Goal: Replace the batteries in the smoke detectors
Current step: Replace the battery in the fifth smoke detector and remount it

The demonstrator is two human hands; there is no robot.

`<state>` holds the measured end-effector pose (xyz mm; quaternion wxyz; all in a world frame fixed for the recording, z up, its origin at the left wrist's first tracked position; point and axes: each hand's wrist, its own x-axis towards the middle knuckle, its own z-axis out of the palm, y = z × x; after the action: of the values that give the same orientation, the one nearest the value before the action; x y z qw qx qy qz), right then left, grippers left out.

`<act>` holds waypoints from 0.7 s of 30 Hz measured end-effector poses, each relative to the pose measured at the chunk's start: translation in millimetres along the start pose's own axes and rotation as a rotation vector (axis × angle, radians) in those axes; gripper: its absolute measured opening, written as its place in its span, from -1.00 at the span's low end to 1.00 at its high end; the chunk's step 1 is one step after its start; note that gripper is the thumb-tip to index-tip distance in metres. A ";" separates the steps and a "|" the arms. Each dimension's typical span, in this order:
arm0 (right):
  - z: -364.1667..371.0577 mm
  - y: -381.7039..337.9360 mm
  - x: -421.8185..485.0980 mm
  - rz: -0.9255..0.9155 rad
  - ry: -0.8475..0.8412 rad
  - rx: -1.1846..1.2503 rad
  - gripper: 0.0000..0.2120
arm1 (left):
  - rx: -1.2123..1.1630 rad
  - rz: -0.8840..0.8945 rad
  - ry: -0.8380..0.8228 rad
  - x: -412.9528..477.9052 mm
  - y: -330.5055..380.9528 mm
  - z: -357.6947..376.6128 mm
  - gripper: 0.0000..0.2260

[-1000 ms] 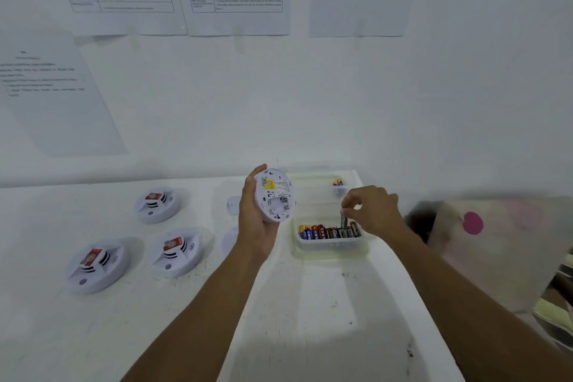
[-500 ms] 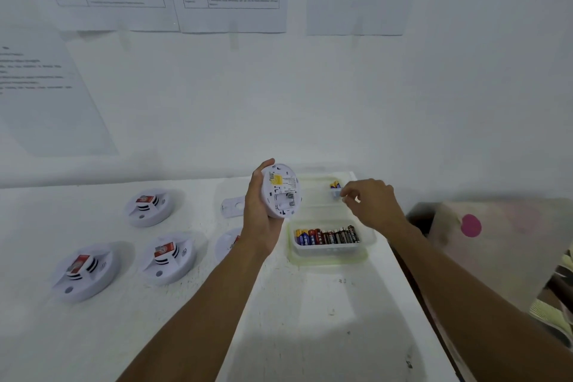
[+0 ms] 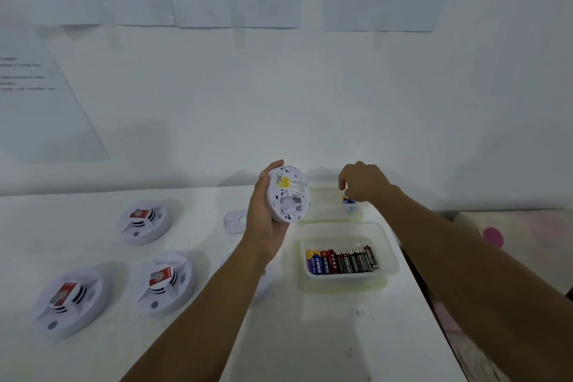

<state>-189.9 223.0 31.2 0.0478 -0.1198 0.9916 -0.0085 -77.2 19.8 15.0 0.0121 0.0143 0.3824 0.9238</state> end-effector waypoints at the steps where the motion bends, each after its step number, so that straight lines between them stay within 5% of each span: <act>1: 0.8 -2.3 3.2 -0.004 -0.012 -0.034 -0.75 | -0.002 -0.001 0.003 3.1 0.6 -2.2 -0.65; 21: -4.0 -27.1 6.9 0.137 -0.044 0.221 -0.90 | -0.051 -0.015 0.026 23.1 -0.1 -25.0 -0.66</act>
<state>-190.5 195.0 35.3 0.0831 -0.0458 0.9892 -0.1119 -101.2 3.0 -2.4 0.0144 -0.0009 0.3590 0.9332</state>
